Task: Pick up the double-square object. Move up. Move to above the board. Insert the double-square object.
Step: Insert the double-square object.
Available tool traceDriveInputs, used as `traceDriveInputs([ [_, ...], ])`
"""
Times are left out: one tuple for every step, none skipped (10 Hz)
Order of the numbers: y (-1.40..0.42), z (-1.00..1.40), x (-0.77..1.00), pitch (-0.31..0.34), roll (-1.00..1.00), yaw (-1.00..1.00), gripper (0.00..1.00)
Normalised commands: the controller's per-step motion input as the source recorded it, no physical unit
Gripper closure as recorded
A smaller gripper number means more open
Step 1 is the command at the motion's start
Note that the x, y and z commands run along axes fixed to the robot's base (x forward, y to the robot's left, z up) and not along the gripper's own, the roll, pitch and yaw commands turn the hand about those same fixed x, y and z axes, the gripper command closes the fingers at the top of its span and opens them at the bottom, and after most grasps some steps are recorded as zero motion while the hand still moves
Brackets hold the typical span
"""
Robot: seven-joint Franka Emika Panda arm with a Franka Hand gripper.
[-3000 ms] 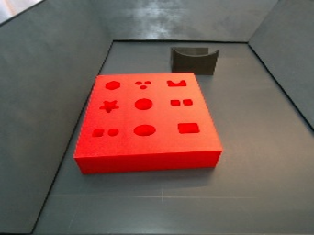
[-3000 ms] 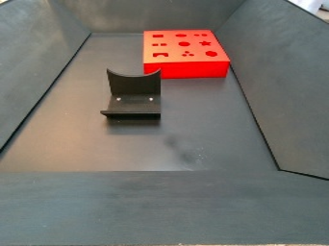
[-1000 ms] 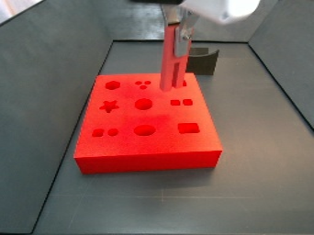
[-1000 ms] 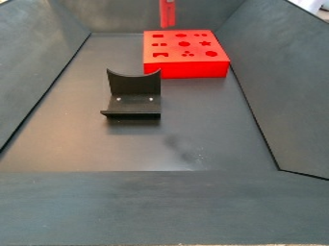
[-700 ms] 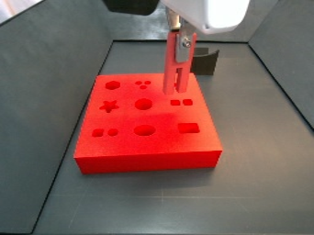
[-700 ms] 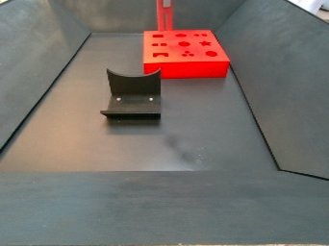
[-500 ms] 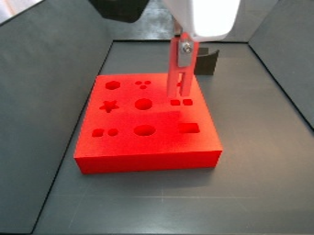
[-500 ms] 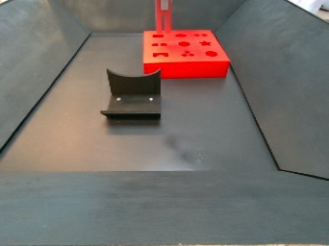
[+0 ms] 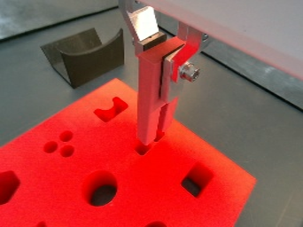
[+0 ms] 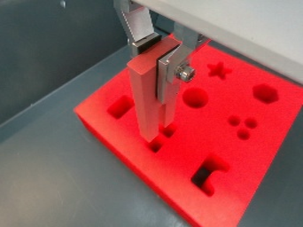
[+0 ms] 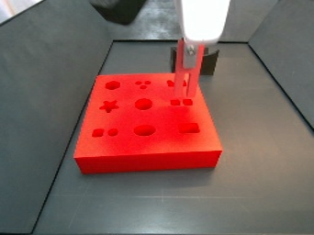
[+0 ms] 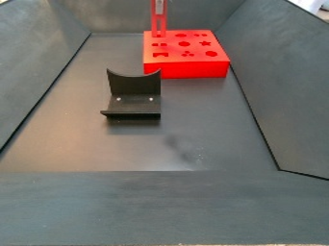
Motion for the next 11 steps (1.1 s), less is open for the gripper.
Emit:
traceDriveInputs([
  [0.01,-0.32,0.03,-0.007,-0.06,0.00,1.00],
  [0.03,-0.23,0.00,-0.080,-0.10,0.01,1.00],
  [0.07,-0.34,-0.17,-0.066,-0.07,0.20,1.00],
  [0.13,-0.48,-0.20,-0.091,-0.09,0.36,1.00],
  [0.15,-0.58,-0.10,-0.099,-0.08,0.31,1.00],
  [0.14,-0.60,-0.11,-0.076,-0.05,0.20,1.00],
  [0.10,-0.67,0.00,-0.071,-0.06,0.17,1.00],
  [0.03,-0.78,0.06,-0.069,-0.05,0.05,1.00],
  [0.01,-0.85,0.09,-0.049,-0.01,0.02,1.00],
  [0.00,-0.17,-0.03,-0.091,0.00,0.00,1.00],
  [0.00,0.00,0.00,-0.036,0.00,0.00,1.00],
])
